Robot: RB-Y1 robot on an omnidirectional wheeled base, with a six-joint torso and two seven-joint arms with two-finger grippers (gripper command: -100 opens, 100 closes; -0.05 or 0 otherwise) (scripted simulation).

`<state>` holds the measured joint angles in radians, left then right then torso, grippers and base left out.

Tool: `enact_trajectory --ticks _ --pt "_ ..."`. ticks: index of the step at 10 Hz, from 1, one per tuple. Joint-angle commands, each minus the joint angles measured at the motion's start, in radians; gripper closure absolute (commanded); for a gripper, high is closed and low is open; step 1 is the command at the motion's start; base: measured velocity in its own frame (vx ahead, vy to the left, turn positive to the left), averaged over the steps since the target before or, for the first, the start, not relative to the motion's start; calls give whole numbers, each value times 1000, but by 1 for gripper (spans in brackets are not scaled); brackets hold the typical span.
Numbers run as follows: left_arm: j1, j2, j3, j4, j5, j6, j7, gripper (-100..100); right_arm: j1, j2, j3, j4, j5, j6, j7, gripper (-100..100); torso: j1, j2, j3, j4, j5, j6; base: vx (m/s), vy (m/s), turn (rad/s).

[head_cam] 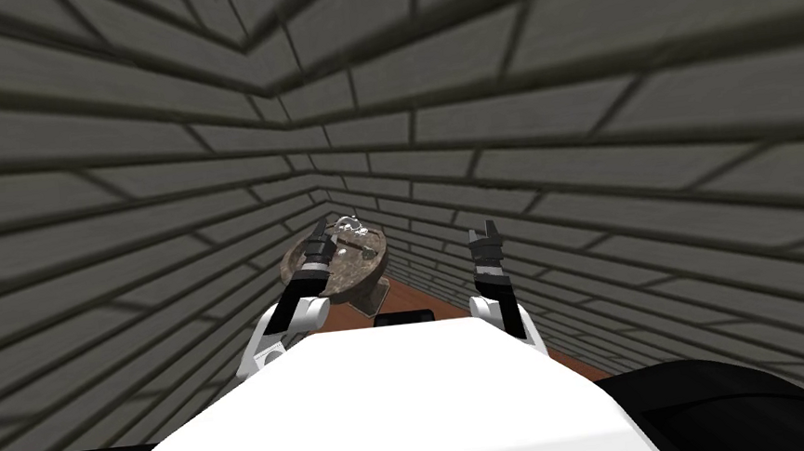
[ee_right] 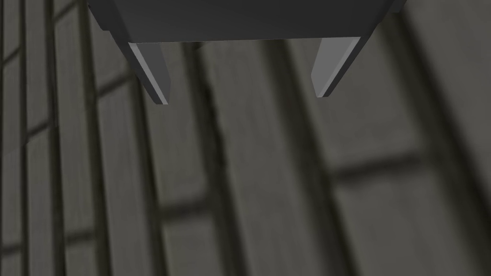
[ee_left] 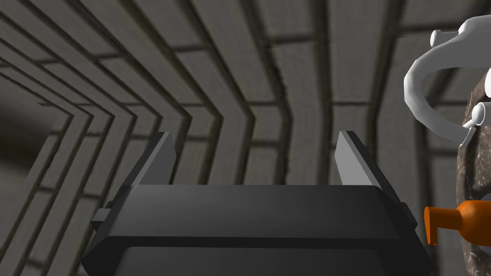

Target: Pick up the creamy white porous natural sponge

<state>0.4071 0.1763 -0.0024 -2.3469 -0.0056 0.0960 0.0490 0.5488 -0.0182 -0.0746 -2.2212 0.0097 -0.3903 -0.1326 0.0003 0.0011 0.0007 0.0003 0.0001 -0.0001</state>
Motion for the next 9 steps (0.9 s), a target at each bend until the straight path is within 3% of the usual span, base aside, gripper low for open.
enact_trajectory --ticks 1,9 --pt "-6 4 -1 -1 5 50 0 -100 0 0 0 0 0 0 0 0 0 0 0 0 0 0 -18 4 -18" --pt "-23 33 -1 7 26 256 -15 -100 0 0 0 0 0 0 0 0 -1 -1 0 0 0 0 -11 -7 -16"
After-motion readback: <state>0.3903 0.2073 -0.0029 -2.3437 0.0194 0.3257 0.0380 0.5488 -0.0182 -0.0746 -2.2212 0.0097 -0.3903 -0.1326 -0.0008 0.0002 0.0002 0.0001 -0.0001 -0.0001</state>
